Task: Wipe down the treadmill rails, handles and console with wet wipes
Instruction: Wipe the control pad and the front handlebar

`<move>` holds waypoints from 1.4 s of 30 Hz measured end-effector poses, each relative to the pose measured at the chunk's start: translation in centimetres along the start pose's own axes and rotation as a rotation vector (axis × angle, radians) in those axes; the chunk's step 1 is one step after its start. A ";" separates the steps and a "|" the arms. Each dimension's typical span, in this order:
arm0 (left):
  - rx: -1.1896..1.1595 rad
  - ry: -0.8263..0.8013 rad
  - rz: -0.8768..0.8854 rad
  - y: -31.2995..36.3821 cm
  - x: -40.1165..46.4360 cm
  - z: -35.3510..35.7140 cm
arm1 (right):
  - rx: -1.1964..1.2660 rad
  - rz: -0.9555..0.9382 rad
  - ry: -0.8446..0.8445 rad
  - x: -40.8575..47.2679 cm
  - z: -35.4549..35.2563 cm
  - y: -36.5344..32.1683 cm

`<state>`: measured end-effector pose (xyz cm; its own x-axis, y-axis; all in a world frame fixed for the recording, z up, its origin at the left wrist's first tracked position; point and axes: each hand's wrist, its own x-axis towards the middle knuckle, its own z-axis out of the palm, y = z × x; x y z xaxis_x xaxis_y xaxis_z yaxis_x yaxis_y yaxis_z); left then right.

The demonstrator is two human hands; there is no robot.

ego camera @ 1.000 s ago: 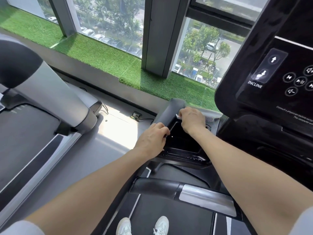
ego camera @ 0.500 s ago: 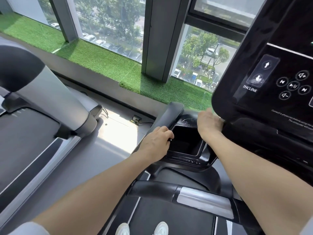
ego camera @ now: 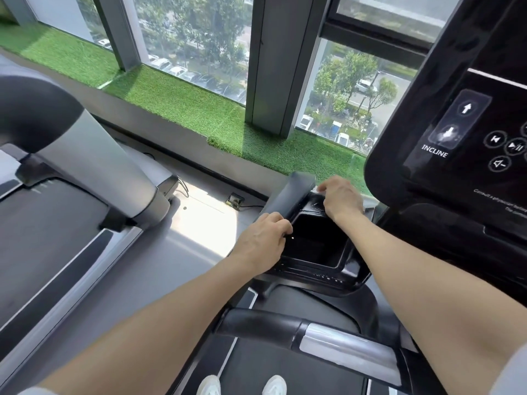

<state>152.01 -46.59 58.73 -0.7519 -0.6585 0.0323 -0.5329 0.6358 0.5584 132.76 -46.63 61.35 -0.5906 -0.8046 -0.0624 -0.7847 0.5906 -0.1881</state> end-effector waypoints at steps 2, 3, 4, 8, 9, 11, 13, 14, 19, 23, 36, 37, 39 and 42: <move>0.009 -0.009 0.003 0.1 0.0 0.1 | -0.050 -0.119 -0.078 -0.6 0.4 -0.1; 0.013 -0.011 0.007 0.2 0.1 0.1 | -0.062 -0.185 -0.098 -1.0 0.4 -0.1; 0.015 -0.011 0.011 0.2 0.1 0.1 | -0.069 -0.236 -0.108 -1.4 0.4 0.0; 0.004 -0.010 0.021 0.6 0.2 0.1 | -0.100 -0.291 -0.123 -2.6 -0.5 1.0; -0.003 -0.015 0.024 0.7 0.2 0.1 | -0.121 -0.291 -0.118 -2.8 -0.8 1.3; -0.013 -0.027 0.034 1.1 0.3 0.2 | -0.200 -0.293 -0.082 -3.3 -1.2 1.9; -0.014 -0.042 0.041 1.5 0.3 0.3 | -0.314 -0.297 -0.026 -4.0 -1.7 2.2; -0.013 -0.047 0.042 1.6 0.3 0.4 | -0.368 -0.304 -0.010 -4.3 -1.9 2.3; -0.006 -0.075 0.054 1.9 -0.2 0.6 | -0.533 -0.329 -0.022 -5.8 -3.0 2.1; -0.012 -0.080 0.066 1.8 -0.8 0.2 | -0.521 -0.263 -0.130 -7.4 -4.0 1.3; 0.021 -0.029 0.075 0.1 -4.3 -1.5 | 0.011 -0.347 -0.334 -11.9 -2.2 -1.6; 0.031 -0.025 0.069 -0.2 -4.5 -1.7 | -0.019 -0.371 -0.322 -11.9 -1.9 -2.1; 0.043 -0.024 0.052 -0.6 -4.9 -1.9 | -0.095 -0.437 -0.311 -11.9 -1.6 -3.1; 0.056 -0.038 0.045 -1.0 -5.3 -1.9 | -0.176 -0.515 -0.323 -12.0 -0.7 -4.0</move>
<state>157.26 -44.48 59.54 -0.7891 -0.6138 0.0238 -0.5185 0.6864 0.5099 142.82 -39.31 63.54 -0.0636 -0.9503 -0.3047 -0.9887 0.1016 -0.1105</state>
